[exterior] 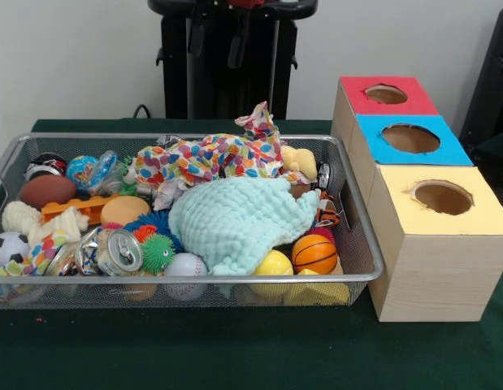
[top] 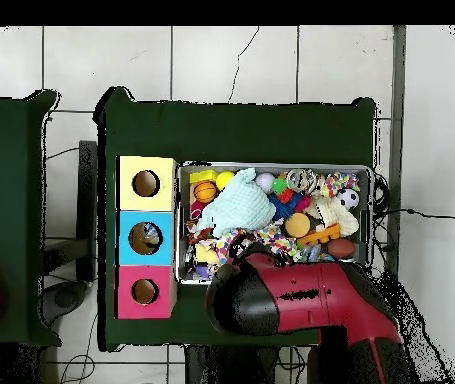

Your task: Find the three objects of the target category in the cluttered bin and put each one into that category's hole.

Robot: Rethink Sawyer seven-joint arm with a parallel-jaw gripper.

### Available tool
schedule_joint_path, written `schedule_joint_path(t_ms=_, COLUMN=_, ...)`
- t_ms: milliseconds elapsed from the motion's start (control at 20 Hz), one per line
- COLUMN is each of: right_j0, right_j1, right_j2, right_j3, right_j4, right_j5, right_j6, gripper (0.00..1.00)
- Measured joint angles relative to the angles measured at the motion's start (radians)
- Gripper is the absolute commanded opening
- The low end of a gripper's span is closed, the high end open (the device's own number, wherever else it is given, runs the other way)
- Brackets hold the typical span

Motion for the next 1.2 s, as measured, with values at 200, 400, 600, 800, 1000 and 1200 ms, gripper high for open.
schedule_joint_path(t_ms=200, right_j0=-0.030, right_j1=0.000, right_j2=0.035, right_j3=0.000, right_j4=-0.001, right_j5=0.000, right_j6=0.000, gripper=1.00)
schedule_joint_path(t_ms=400, right_j0=-0.057, right_j1=0.010, right_j2=0.053, right_j3=0.001, right_j4=-0.024, right_j5=0.000, right_j6=0.000, gripper=1.00)
schedule_joint_path(t_ms=600, right_j0=-0.092, right_j1=0.020, right_j2=0.067, right_j3=0.013, right_j4=-0.067, right_j5=0.000, right_j6=0.000, gripper=1.00)
schedule_joint_path(t_ms=800, right_j0=-0.126, right_j1=0.027, right_j2=0.075, right_j3=0.040, right_j4=-0.104, right_j5=-0.003, right_j6=0.000, gripper=1.00)
schedule_joint_path(t_ms=1000, right_j0=-0.174, right_j1=0.034, right_j2=0.093, right_j3=0.075, right_j4=-0.154, right_j5=-0.003, right_j6=0.000, gripper=1.00)
schedule_joint_path(t_ms=1200, right_j0=-0.205, right_j1=0.036, right_j2=0.098, right_j3=0.101, right_j4=-0.189, right_j5=-0.009, right_j6=0.000, gripper=1.00)
